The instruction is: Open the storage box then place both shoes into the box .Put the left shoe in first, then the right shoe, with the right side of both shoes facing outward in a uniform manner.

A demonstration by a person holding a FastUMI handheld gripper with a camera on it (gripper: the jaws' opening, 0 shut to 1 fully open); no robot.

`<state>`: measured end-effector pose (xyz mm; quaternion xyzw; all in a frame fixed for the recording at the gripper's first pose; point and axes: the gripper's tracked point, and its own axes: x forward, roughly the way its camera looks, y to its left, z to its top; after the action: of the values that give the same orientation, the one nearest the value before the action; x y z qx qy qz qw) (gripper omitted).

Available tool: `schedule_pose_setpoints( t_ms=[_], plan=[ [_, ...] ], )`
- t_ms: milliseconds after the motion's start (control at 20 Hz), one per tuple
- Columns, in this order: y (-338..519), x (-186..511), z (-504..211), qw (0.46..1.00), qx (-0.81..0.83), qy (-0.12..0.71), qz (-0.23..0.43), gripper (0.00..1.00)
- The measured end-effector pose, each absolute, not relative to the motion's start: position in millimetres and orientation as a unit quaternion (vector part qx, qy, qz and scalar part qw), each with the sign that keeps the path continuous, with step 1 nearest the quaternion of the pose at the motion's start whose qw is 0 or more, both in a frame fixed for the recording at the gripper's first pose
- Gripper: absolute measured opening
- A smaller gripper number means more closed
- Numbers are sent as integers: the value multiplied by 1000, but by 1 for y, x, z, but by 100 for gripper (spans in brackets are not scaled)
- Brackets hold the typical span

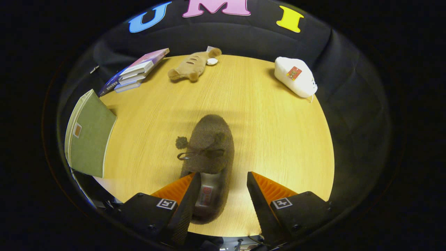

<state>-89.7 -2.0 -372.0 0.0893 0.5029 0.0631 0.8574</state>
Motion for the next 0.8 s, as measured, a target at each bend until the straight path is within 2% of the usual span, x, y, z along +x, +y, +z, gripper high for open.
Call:
schedule_pose_setpoints(
  t_ms=[100, 200, 300, 550, 800],
  plan=[
    [-2, -83, -385, 854, 79, 511, 60, 76],
    [-8, -80, -396, 852, 62, 519, 46, 50],
    [-7, -80, -405, 849, 72, 523, 31, 9],
    [6, -81, -363, 851, 139, 506, 24, 5],
    [46, -74, -277, 869, 182, 458, 44, 5]
  ],
)
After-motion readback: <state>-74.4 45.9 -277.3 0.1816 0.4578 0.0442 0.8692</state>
